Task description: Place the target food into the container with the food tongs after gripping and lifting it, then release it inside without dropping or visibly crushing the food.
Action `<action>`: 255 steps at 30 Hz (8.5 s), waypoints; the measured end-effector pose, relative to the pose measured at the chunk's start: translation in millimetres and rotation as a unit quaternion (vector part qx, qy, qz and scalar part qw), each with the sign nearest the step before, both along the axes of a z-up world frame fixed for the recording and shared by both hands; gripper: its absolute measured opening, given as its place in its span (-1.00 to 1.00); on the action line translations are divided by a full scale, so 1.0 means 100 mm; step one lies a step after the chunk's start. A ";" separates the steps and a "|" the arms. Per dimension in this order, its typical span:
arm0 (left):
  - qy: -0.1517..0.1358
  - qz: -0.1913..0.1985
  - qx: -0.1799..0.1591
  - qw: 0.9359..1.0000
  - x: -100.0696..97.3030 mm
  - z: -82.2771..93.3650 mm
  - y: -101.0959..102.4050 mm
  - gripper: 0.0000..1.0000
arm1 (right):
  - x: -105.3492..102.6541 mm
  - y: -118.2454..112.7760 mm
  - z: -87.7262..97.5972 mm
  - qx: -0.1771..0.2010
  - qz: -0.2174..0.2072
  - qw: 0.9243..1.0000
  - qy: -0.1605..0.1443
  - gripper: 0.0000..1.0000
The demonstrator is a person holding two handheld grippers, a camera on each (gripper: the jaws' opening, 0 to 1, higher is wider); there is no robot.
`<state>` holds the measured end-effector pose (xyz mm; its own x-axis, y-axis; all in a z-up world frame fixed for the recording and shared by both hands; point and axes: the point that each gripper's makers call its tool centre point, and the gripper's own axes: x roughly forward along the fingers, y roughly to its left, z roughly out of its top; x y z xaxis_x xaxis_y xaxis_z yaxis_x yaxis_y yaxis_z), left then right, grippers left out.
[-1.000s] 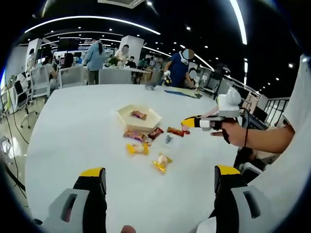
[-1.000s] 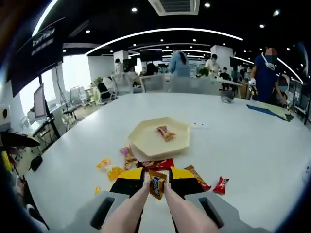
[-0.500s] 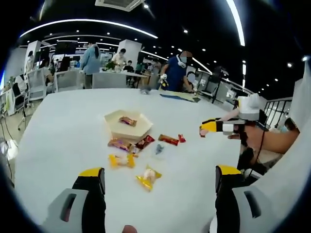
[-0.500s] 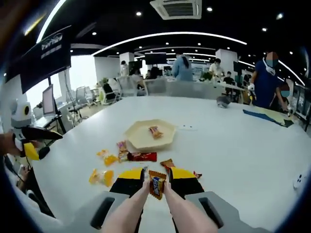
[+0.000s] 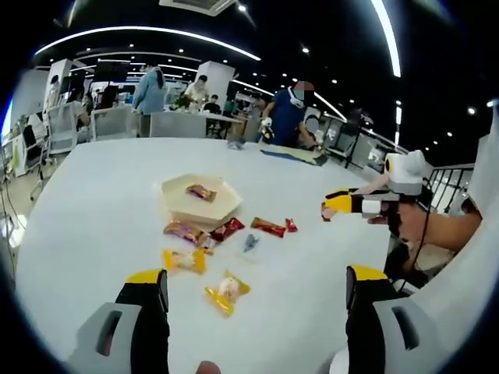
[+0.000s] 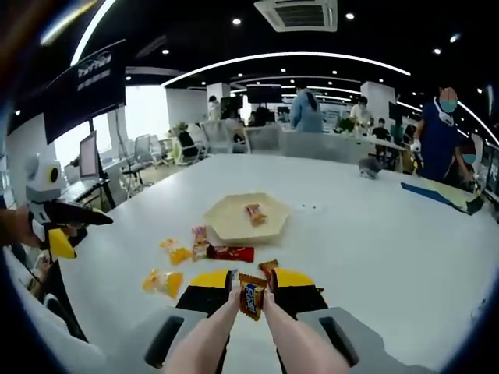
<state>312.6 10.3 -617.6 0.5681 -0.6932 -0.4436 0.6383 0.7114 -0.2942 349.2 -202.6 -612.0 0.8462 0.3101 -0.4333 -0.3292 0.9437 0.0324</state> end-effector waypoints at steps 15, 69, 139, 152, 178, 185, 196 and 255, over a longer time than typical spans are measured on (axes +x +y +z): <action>-0.005 0.029 -0.001 1.000 0.12 0.05 0.16 0.89 | 0.67 0.16 0.24 -0.003 0.032 0.999 -0.018 -0.63; -0.017 0.125 0.009 0.992 -0.02 0.19 0.86 0.89 | 2.07 1.05 0.38 -0.004 0.117 0.992 -0.039 -0.47; 0.005 0.044 0.034 0.998 0.14 0.03 -0.22 0.91 | 0.15 0.02 -0.28 0.037 0.075 0.996 0.024 -0.45; -0.011 -0.022 0.002 1.000 0.27 -0.03 0.08 0.92 | 0.05 0.31 -0.27 0.017 0.039 0.998 0.036 -0.44; -0.009 0.002 -0.011 1.000 0.40 -0.07 0.30 0.93 | 0.48 0.07 -0.42 -0.039 0.026 0.998 0.040 -0.45; -0.006 0.015 -0.010 1.000 0.46 -0.09 0.30 0.92 | 0.64 -0.03 -0.60 -0.025 0.005 0.998 0.057 -0.45; 0.003 0.034 -0.001 0.999 0.45 -0.13 0.36 0.92 | 0.71 -0.07 -0.72 -0.032 0.017 0.997 0.062 -0.45; 0.041 0.041 0.052 0.997 0.32 -0.29 0.61 0.89 | 0.97 0.05 -1.22 -0.090 0.073 0.988 0.106 -0.60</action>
<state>344.2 71.7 -646.7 0.5799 -0.5940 -0.5576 0.5531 0.7895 -0.2659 446.3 -197.9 -734.3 0.6825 0.3245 -0.6549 -0.4668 0.8830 -0.0489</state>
